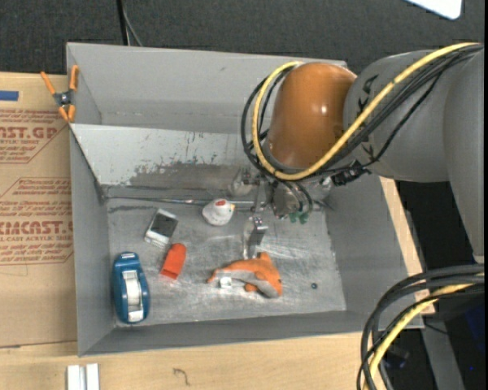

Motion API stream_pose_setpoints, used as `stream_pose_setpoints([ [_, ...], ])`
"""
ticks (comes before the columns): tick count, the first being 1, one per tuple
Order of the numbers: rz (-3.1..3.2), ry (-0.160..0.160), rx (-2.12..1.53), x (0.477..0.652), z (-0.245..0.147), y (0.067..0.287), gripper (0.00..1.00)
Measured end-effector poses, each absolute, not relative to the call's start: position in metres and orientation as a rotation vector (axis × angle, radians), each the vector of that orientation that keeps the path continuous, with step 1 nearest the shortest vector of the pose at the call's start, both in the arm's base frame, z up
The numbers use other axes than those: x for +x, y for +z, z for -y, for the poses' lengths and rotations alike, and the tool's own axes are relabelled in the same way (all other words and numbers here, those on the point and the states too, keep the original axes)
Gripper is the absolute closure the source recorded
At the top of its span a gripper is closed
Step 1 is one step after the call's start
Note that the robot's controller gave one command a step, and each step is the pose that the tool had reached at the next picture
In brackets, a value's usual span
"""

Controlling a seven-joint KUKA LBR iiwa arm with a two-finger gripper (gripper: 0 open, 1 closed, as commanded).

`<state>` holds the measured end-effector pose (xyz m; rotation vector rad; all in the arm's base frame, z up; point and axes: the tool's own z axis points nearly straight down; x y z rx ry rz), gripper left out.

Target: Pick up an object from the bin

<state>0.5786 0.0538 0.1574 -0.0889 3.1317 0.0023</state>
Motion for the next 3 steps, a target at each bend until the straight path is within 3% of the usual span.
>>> stream_pose_setpoints([
  [1,-3.135,-0.001,-0.135,0.558,-0.046,0.097,0.0],
  [2,-3.132,0.002,-0.129,0.53,-0.016,0.072,1.0],
  [3,-3.132,0.002,-0.129,0.53,-0.016,0.072,1.0],
])
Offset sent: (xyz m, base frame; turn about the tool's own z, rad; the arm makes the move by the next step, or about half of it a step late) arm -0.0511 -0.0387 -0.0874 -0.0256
